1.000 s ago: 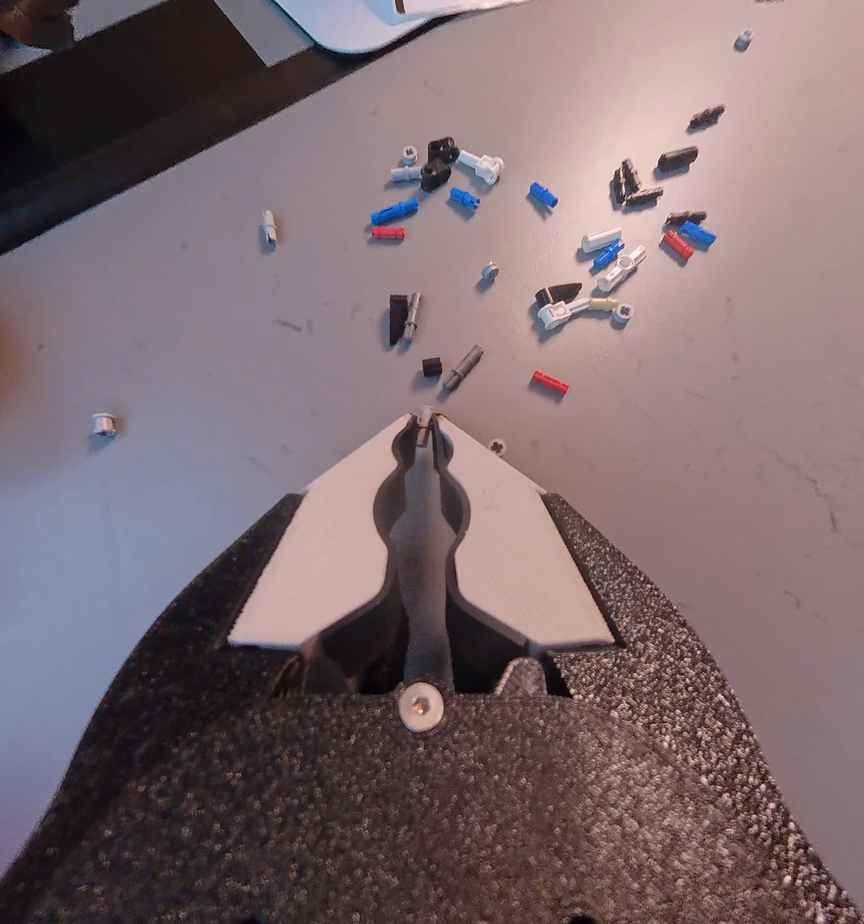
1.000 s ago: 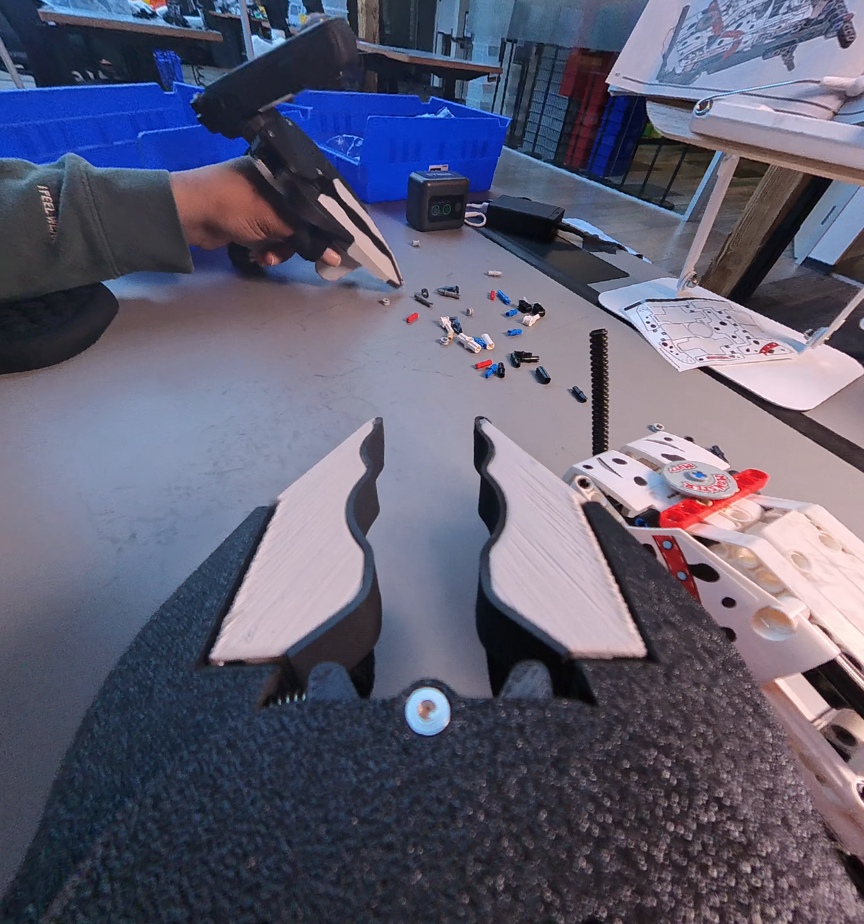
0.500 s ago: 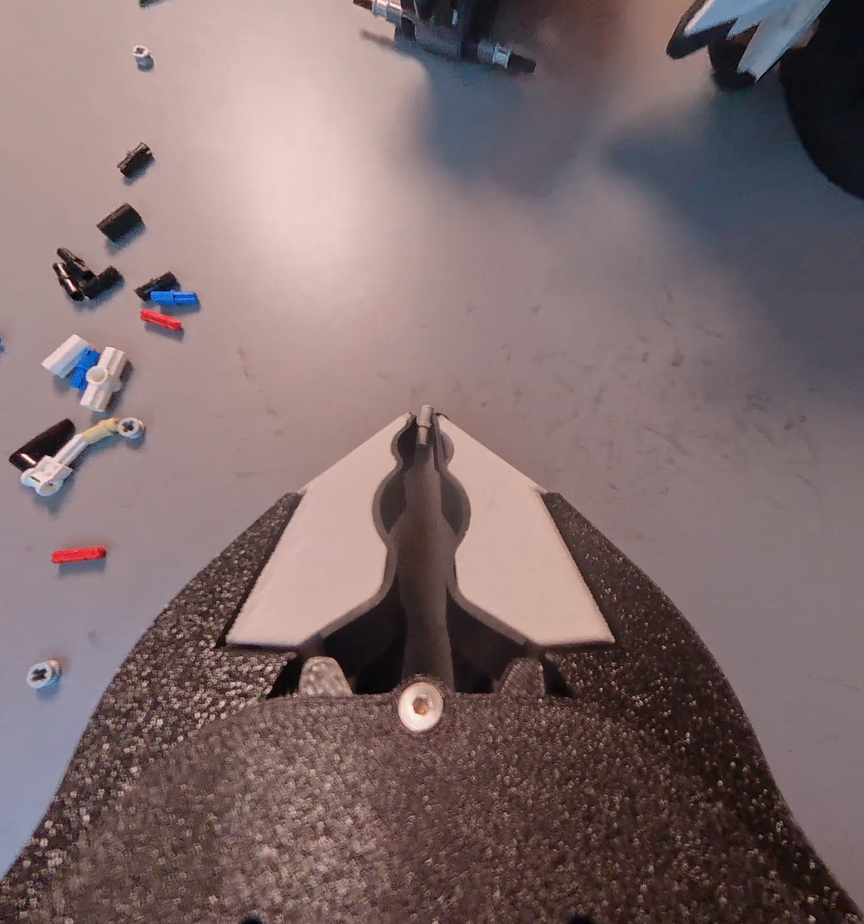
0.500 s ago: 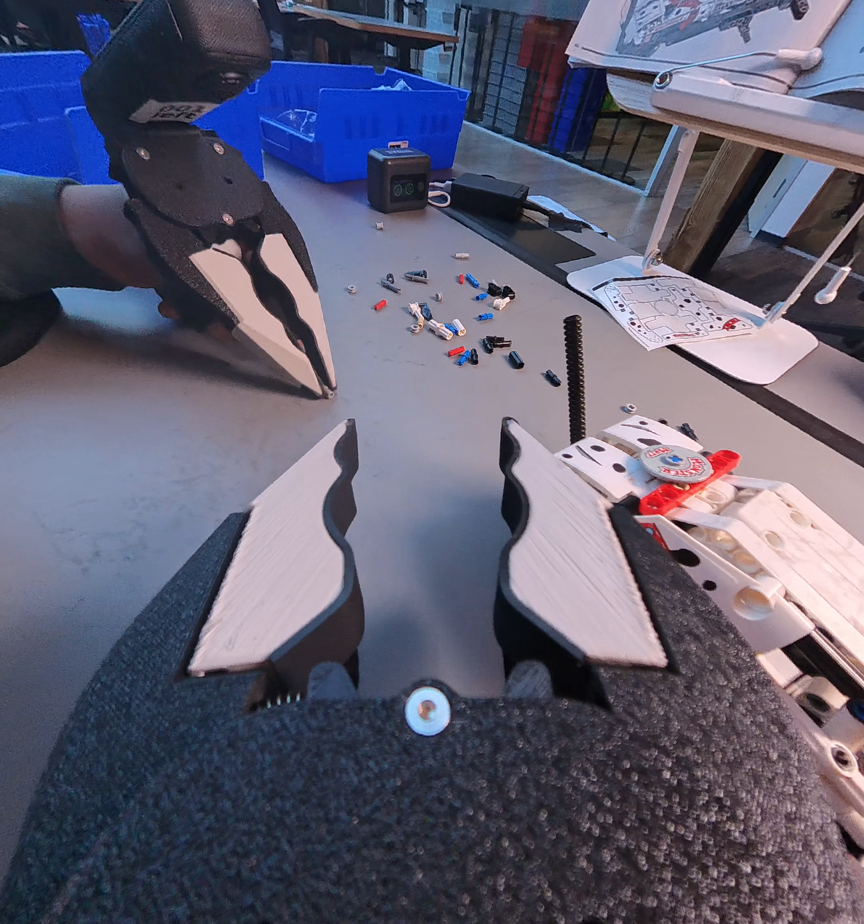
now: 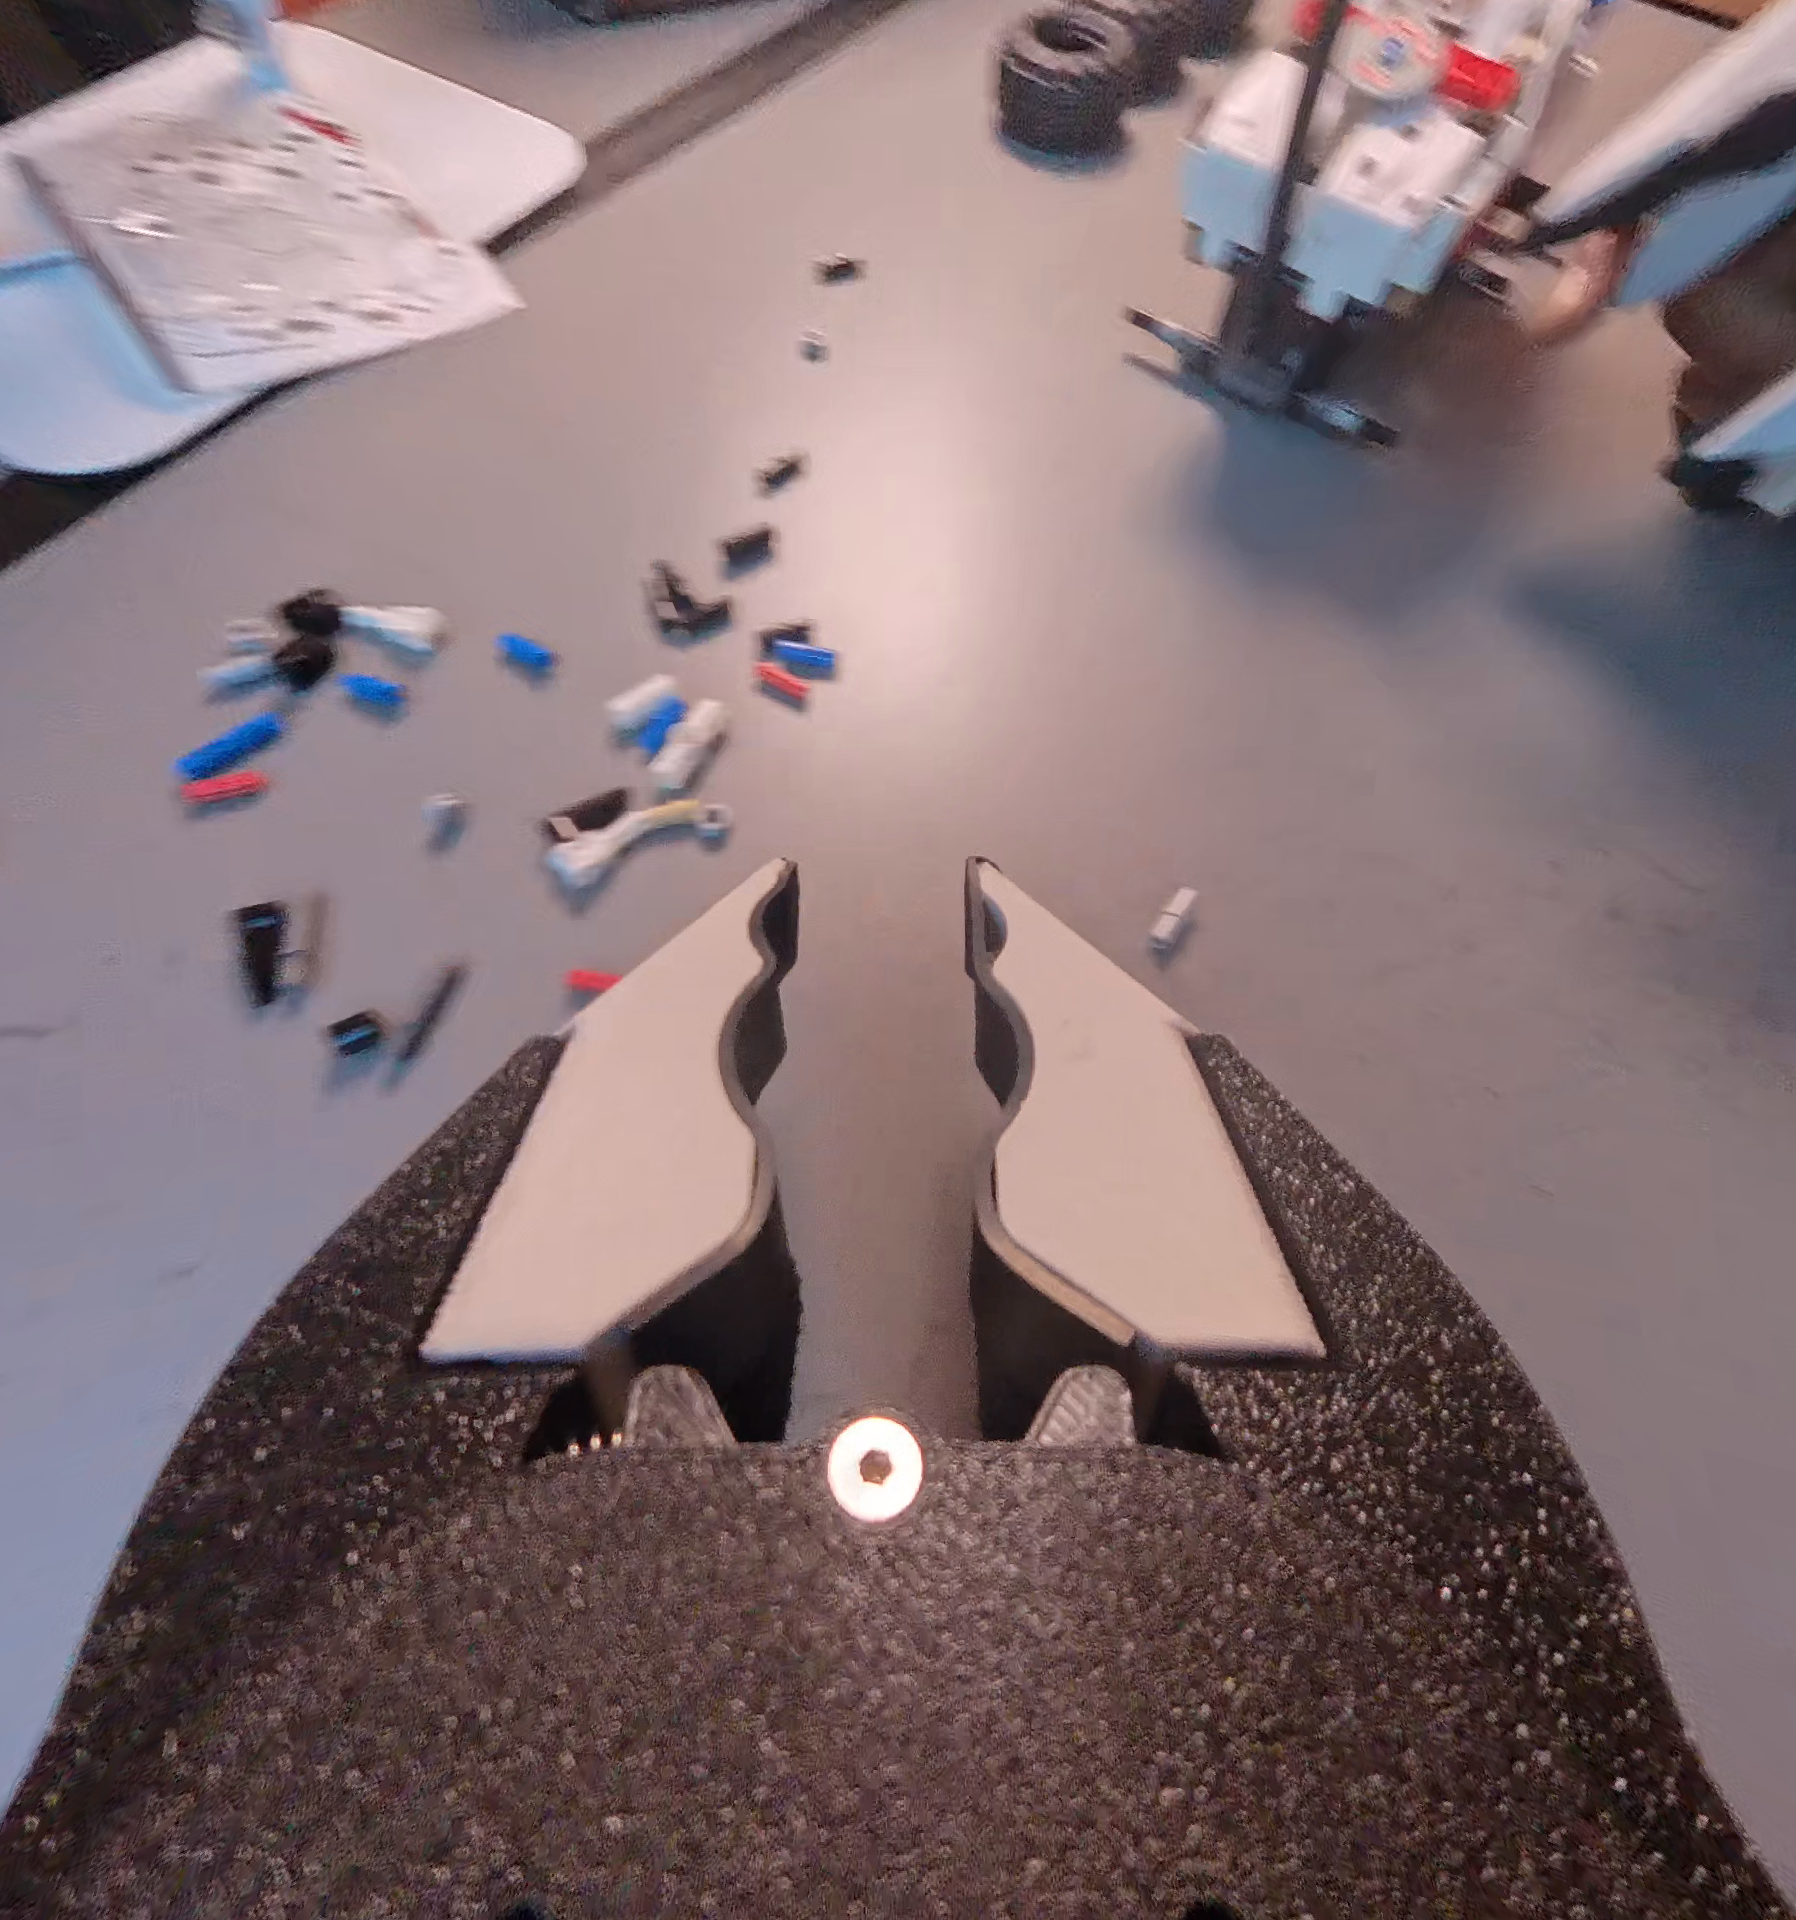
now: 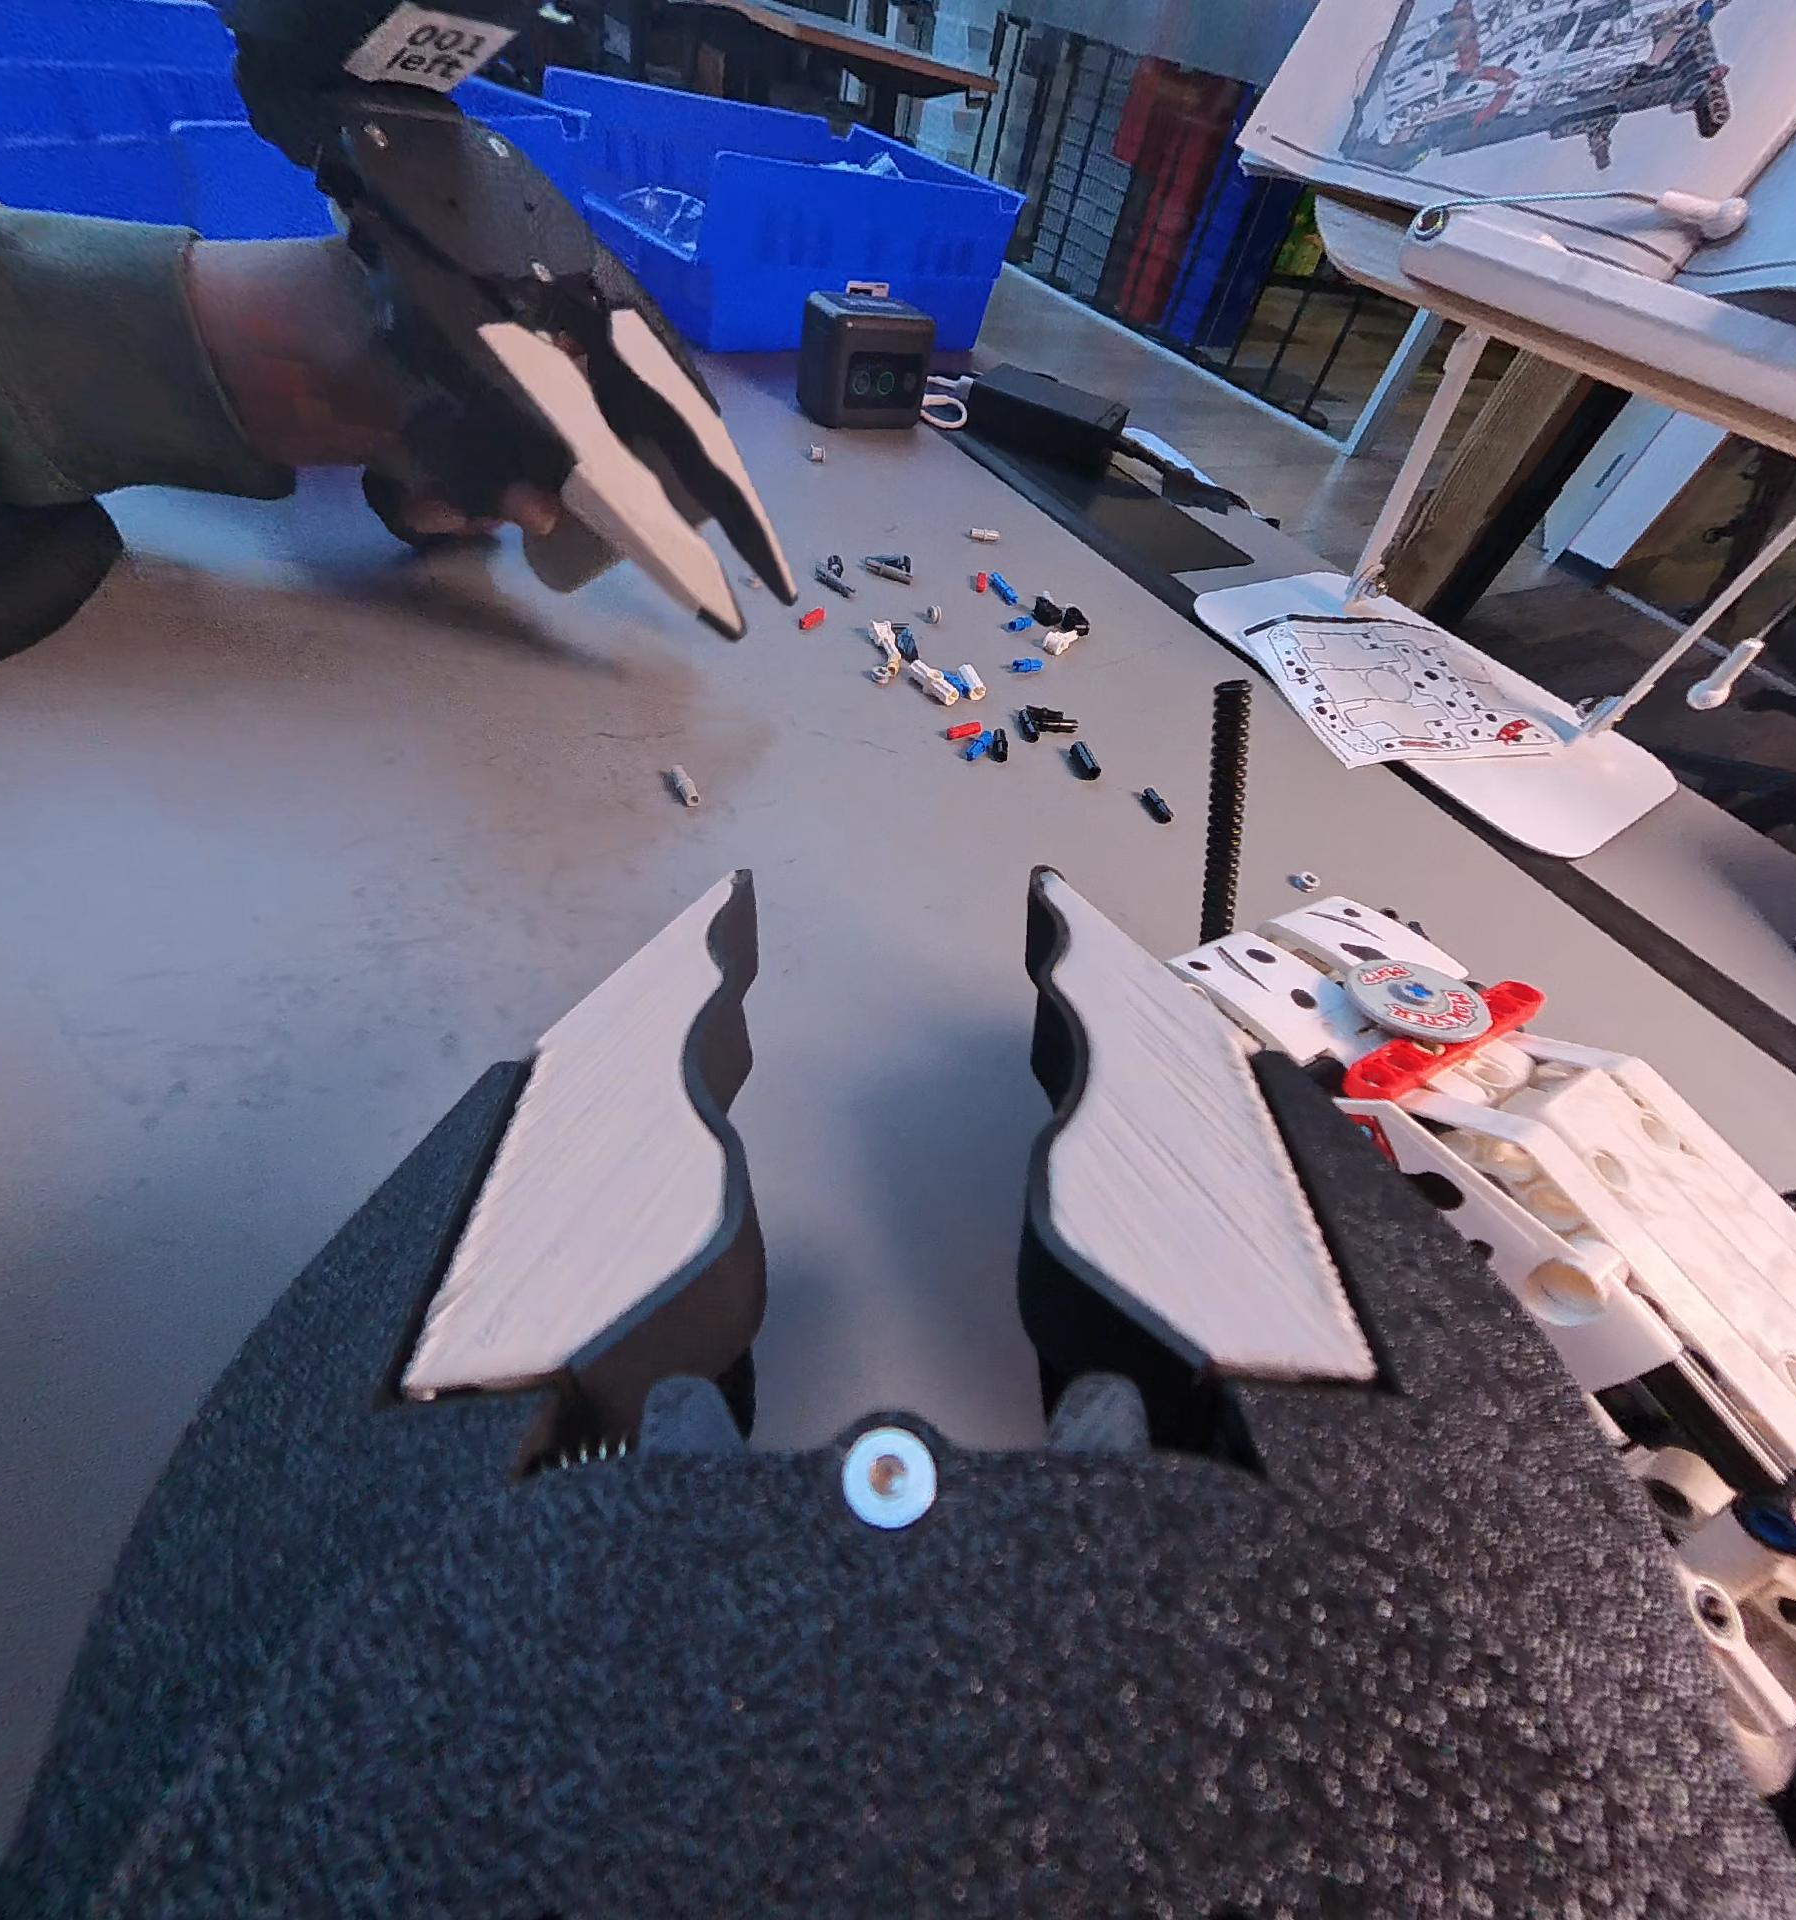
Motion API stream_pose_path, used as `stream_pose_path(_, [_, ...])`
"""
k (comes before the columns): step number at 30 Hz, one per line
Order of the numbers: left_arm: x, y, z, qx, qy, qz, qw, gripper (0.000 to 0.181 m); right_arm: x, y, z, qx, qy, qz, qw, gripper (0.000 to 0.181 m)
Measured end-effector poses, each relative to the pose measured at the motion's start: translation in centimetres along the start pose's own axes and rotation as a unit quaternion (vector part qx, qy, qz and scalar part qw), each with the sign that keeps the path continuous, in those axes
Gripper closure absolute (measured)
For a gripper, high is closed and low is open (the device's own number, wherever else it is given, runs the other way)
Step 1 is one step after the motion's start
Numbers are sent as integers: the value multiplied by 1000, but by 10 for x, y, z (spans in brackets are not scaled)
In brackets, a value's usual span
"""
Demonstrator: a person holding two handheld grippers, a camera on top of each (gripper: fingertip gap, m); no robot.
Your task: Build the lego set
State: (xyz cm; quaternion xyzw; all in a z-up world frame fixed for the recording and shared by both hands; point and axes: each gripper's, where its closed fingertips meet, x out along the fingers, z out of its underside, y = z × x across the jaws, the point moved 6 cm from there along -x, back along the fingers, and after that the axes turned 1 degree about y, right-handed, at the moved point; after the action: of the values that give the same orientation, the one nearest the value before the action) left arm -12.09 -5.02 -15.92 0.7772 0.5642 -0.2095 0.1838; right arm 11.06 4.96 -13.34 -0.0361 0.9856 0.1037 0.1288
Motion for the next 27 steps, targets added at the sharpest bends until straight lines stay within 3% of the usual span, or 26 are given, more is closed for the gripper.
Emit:
stream_pose_path(3, [-11, -57, -2, -64, 22, -106, 992, 152, 0, 1, 0, 7, 4, -4, 1000, 131])
stream_pose_path(7, [-2, -98, 7, -115, -17, -132, 984, 158, 3, 0, 2, 8, -2, -10, 1000, 132])
stream_pose_path(12, [11, -104, 12, -95, -67, -131, 984, 169, 2, 2, 4, 3, -6, -3, 1000, 133])
stream_pose_path(16, [12, -108, 12, -88, -70, -141, 984, 174, 1, 5, 4, 13, -4, -3, 1000, 134])
stream_pose_path(27, [15, -119, 13, -76, -92, -131, 984, 169, 2, 4, 4, 10, -5, -4, 1000, 136])
